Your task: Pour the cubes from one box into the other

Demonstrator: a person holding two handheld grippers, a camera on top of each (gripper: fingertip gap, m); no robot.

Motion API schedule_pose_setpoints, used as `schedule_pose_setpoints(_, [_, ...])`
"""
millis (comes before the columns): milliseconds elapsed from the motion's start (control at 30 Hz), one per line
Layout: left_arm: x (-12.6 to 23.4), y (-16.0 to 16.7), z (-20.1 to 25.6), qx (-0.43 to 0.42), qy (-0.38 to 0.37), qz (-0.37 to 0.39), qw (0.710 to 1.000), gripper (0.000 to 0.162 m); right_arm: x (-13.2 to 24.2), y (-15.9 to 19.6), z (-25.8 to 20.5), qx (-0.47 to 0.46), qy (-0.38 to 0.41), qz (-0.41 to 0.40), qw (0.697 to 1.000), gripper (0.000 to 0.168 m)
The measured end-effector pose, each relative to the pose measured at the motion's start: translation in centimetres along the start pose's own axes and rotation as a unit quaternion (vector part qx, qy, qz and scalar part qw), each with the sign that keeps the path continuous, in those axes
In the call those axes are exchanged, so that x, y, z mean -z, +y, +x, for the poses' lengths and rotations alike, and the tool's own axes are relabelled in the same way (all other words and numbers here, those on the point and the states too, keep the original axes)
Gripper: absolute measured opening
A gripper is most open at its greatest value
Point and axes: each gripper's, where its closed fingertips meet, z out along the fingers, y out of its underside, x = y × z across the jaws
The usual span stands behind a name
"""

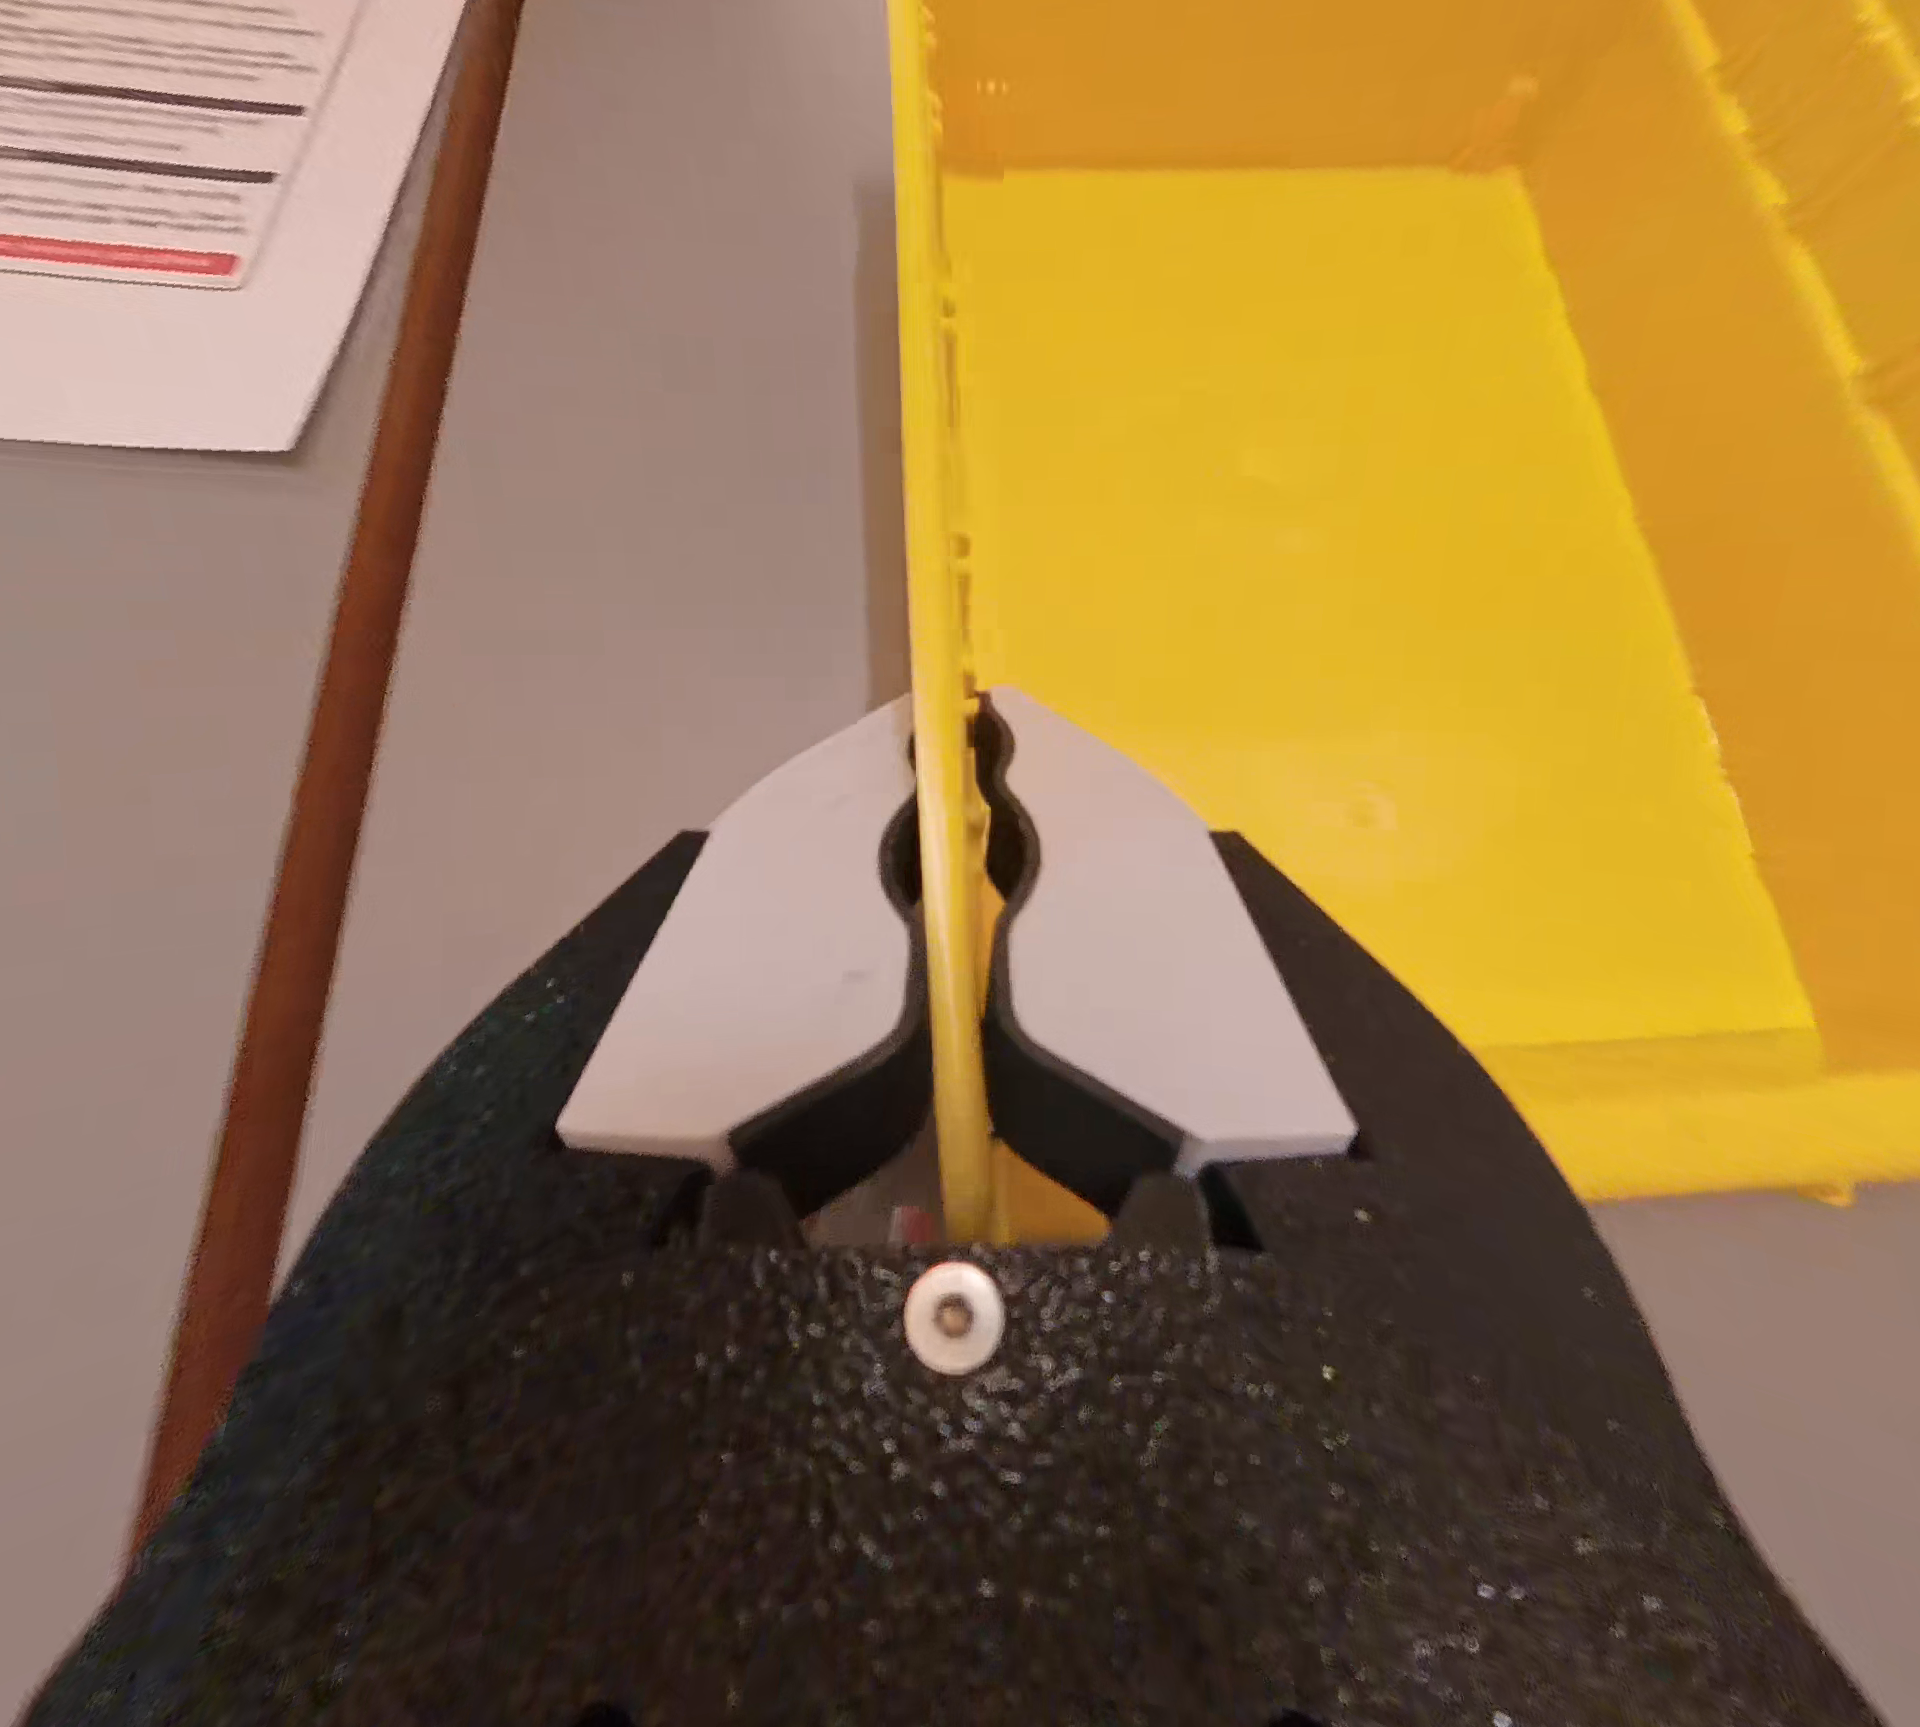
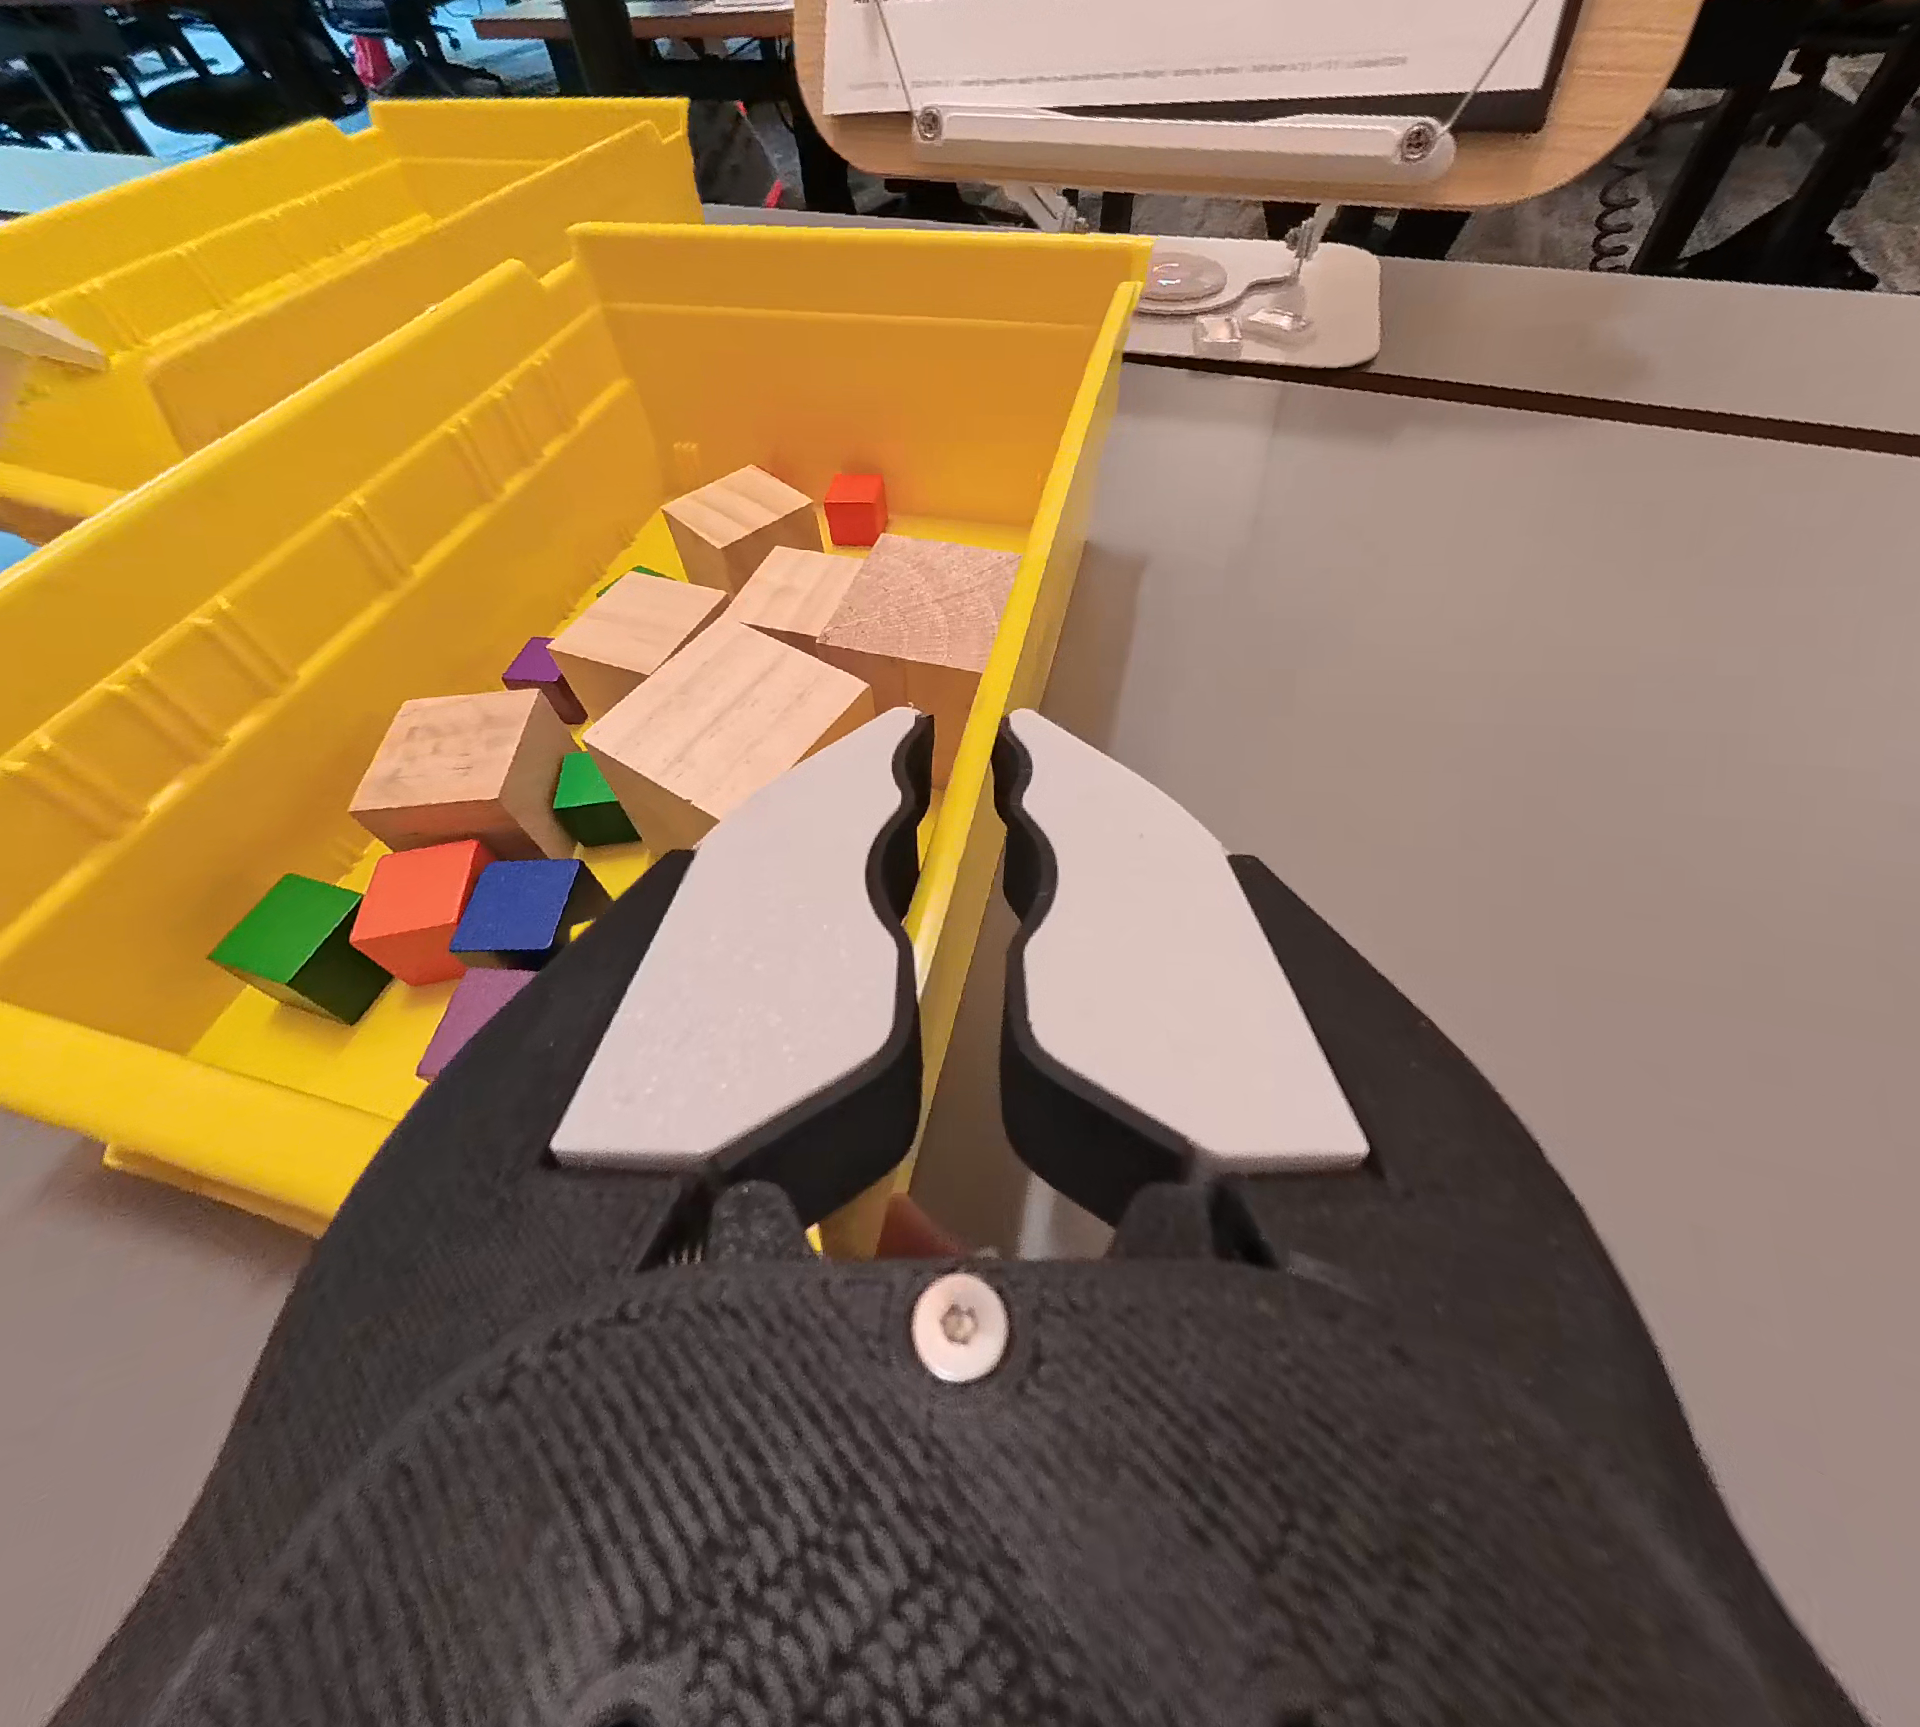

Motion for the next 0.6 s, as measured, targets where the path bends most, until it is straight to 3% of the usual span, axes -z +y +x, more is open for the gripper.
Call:
schedule_pose_setpoints(33, [0.4,0.1,-0.2,-0.018,-0.004,0.001,1.000,0.004,-0.1,0.0,-0.3,-0.005,-0.002,0.002,1.000,0.011])
schedule_pose_setpoints(433, [9.8,7.5,-2.7,0.019,-0.026,-0.008,0.999,0.004,-2.1,-0.6,-3.1,-0.028,-0.040,0.018,0.999,0.019])
schedule_pose_setpoints(600, [13.7,10.1,-2.7,0.052,-0.038,-0.003,0.998,0.004,-3.1,-0.8,-5.8,-0.007,-0.083,0.009,0.996,0.044])
